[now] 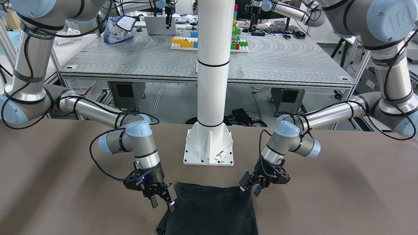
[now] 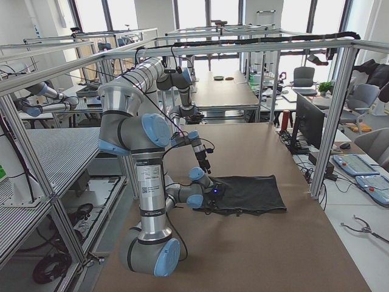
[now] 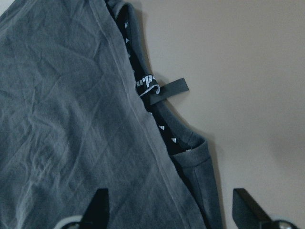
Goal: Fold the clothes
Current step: 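Move both grippers to the shirt's end nearest the robot, grasping its corners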
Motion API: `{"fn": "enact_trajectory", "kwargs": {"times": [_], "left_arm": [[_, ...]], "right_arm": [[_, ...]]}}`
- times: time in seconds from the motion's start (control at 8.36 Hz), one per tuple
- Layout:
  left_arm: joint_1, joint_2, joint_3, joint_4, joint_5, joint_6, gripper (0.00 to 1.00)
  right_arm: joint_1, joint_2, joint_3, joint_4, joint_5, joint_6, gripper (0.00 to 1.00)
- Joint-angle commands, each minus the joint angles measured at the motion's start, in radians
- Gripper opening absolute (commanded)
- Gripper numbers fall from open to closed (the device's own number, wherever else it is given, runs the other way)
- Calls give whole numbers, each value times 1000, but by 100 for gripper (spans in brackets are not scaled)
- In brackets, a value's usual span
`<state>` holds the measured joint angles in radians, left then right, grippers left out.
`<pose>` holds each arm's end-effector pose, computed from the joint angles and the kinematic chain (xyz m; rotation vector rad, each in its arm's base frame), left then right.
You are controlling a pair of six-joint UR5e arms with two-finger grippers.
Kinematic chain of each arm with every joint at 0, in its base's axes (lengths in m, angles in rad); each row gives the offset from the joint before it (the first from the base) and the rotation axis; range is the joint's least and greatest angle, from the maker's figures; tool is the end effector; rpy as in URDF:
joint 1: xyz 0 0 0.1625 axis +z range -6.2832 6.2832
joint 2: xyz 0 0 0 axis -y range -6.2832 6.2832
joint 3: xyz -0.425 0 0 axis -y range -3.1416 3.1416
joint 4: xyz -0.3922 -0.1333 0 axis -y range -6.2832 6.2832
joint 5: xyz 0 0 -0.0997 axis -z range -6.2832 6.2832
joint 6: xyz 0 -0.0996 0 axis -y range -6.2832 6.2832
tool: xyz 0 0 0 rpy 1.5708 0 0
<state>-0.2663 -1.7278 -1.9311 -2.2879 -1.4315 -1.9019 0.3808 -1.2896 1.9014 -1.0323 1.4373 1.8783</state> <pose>0.4758 -0.2823 0.3268 0.0826 1.2577 -0.6037 -0.4745 -0.3478 0.2948 0.1641 -1.1694 0.6853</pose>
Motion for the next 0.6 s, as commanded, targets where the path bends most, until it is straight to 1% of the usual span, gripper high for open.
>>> {"fn": "enact_trajectory", "kwargs": {"times": [0.0,0.12,0.48], "left_arm": [[90,20,9,-4,89,-126,100],[110,20,18,-4,118,-138,100],[111,20,38,-5,118,-140,100]], "right_arm": [[-25,-1,18,1,-34,77,92],[-25,1,18,1,-47,81,92],[-25,-1,25,1,-52,81,93]]}}
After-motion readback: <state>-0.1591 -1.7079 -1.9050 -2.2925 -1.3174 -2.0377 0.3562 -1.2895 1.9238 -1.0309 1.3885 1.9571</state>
